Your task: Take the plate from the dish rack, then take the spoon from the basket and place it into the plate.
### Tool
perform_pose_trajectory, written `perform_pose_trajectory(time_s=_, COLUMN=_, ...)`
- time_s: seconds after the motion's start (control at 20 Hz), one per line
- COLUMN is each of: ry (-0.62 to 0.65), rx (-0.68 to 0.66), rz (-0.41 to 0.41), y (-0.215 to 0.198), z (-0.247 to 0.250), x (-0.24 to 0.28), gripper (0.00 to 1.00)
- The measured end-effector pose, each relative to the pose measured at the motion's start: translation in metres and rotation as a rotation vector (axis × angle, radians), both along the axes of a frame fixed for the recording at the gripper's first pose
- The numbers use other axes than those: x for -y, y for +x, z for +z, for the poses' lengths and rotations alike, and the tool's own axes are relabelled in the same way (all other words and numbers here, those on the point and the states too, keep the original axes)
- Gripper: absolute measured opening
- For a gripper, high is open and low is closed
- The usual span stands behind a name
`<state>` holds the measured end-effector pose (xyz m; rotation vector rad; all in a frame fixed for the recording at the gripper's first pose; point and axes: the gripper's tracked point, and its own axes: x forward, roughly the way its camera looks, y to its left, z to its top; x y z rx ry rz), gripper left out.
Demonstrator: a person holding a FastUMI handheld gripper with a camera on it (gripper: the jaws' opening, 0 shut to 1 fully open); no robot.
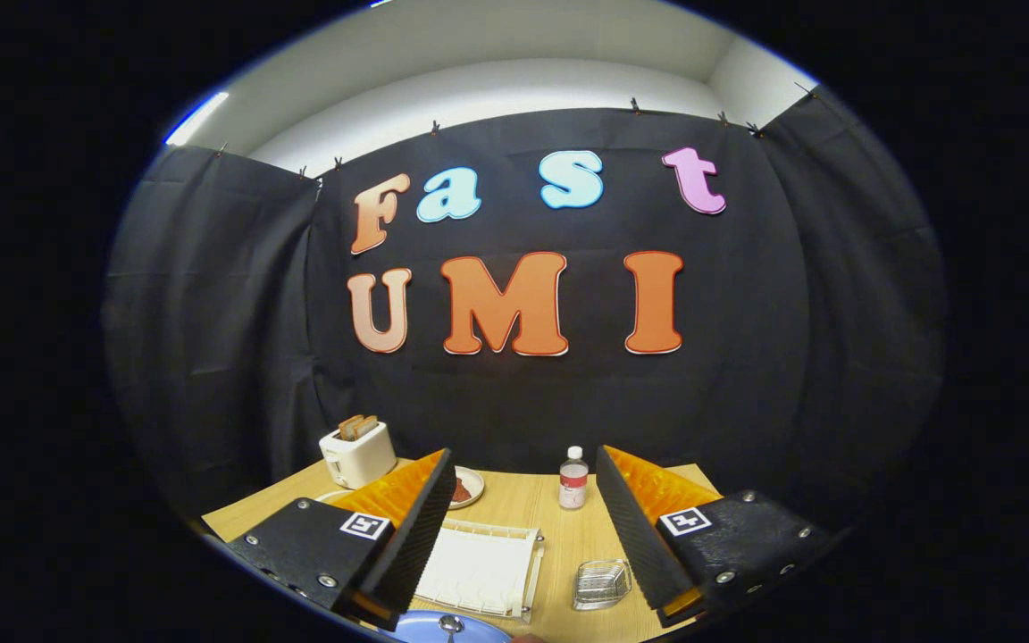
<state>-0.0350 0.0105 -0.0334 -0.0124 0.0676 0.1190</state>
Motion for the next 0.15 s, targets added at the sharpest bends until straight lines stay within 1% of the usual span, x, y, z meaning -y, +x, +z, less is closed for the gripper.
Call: perform_pose_trajectory(time_s=0.15, ry=0.009, rx=0.051, rz=-0.029, y=0.0024, z=0.0128, x=0.0083, gripper=0.94)
